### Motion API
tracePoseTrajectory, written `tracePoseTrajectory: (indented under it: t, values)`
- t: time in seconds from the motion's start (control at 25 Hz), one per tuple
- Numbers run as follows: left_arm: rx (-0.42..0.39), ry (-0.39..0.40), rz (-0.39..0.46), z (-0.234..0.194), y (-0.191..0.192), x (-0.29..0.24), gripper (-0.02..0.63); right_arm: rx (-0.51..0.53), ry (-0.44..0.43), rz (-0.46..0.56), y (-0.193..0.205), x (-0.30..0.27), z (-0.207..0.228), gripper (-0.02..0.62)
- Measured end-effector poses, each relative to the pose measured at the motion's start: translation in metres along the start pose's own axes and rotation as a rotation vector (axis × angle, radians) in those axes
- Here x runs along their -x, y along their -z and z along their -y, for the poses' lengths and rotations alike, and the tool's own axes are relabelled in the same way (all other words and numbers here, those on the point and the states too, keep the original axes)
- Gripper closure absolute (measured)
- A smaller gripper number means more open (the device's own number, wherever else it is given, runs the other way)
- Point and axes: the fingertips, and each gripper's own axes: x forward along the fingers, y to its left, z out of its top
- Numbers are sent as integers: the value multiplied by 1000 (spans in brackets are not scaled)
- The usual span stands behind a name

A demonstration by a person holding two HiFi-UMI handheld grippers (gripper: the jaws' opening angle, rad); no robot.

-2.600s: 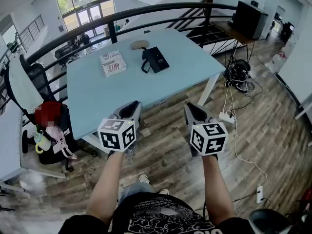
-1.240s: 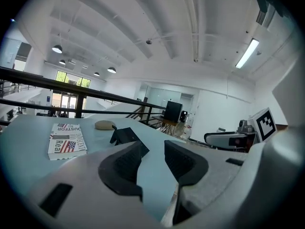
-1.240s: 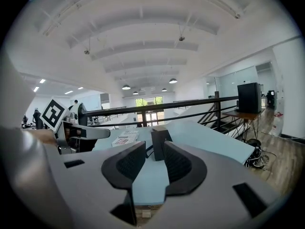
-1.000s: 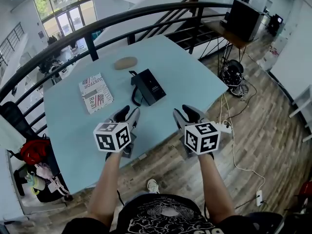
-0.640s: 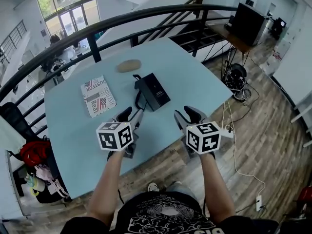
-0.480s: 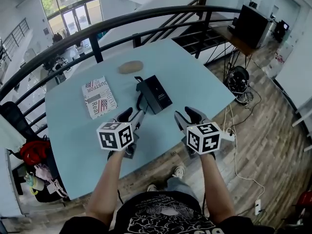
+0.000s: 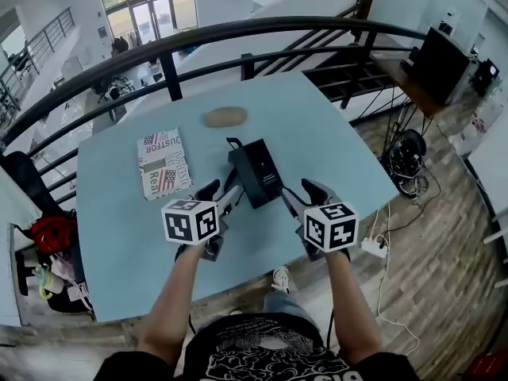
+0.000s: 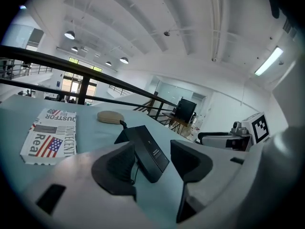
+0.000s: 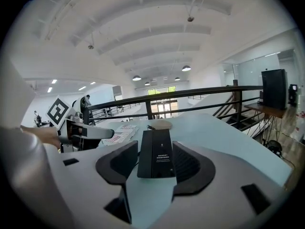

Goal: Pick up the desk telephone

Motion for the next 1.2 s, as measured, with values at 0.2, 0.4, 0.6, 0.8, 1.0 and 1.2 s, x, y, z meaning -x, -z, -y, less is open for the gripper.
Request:
tracePoseTrajectory:
  t: [0.2,0.4,0.6,0.8,1.0,1.2]
  values:
    - [74,-40,-25,-13,3,-33,371,3,-91,-44,-6,-34,26,383]
    - [164,-56,-37,-27,6,-61,357,-14,-183,-97,-4,-67,44,370]
    - [240,-66,-64,-39,14,-84,351,-15,-281,-168,7,-95,51,354]
    - [321,-60,-72,-51,24,-103,337,-33,-375,-237,22,-122,55,339]
    - [375,-58,-93,-60,35,-116,330,-48,-456,-298,34,-144,56,330]
    - [396,-36,-135,-58,44,-133,327,-65,-526,-371,48,-161,57,319]
